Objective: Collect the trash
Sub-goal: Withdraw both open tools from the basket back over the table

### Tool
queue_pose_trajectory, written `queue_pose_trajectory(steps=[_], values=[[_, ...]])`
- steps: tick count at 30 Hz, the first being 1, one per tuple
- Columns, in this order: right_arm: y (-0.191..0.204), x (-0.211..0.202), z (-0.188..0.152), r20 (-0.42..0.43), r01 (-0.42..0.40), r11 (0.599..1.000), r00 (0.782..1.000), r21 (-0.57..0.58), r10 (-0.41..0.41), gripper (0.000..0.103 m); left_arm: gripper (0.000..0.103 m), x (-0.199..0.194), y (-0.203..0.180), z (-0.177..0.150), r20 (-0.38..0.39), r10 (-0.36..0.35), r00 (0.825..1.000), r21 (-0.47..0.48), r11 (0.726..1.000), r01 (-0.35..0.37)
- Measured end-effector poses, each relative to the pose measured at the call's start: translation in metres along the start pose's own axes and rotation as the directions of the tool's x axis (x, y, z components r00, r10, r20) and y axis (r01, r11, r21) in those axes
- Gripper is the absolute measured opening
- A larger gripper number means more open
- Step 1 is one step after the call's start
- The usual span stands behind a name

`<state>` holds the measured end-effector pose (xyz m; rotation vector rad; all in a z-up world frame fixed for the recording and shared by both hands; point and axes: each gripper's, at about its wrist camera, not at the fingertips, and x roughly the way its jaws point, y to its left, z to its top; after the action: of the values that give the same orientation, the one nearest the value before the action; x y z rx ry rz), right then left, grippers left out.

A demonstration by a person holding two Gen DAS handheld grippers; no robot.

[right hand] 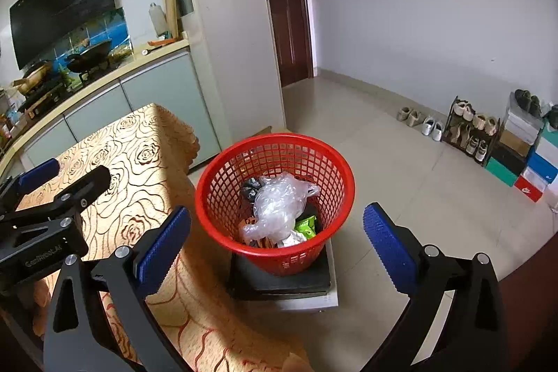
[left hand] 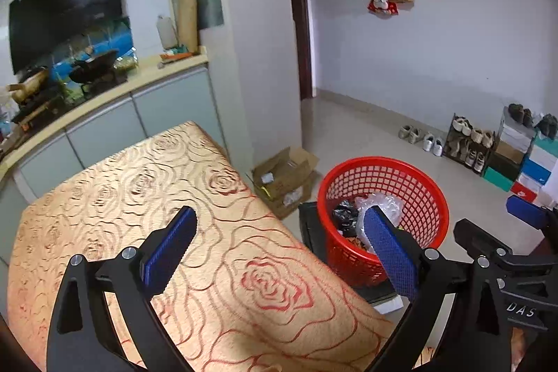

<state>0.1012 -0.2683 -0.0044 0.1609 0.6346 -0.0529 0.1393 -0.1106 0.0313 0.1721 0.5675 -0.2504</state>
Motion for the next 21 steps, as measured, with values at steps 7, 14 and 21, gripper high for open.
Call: queue_pose_trajectory(steps=[7,14,21], values=[[0.005,-0.034,-0.009,0.069,0.022,1.000,0.997,0.006,-0.022,0.096,0.094,-0.034,0.006,-0.003,0.061,0.023,0.998,-0.012,1.000,-0.022],[0.005,-0.057,-0.019,0.100,0.025,1.000,0.995,0.016,-0.027,0.096,0.095,-0.055,0.011,-0.012,0.085,0.030,0.996,-0.020,0.999,-0.029],[0.008,-0.065,-0.022,0.103,0.022,1.000,0.994,0.008,-0.023,0.096,0.095,-0.064,0.013,-0.019,0.090,0.028,0.996,-0.020,0.999,-0.026]])
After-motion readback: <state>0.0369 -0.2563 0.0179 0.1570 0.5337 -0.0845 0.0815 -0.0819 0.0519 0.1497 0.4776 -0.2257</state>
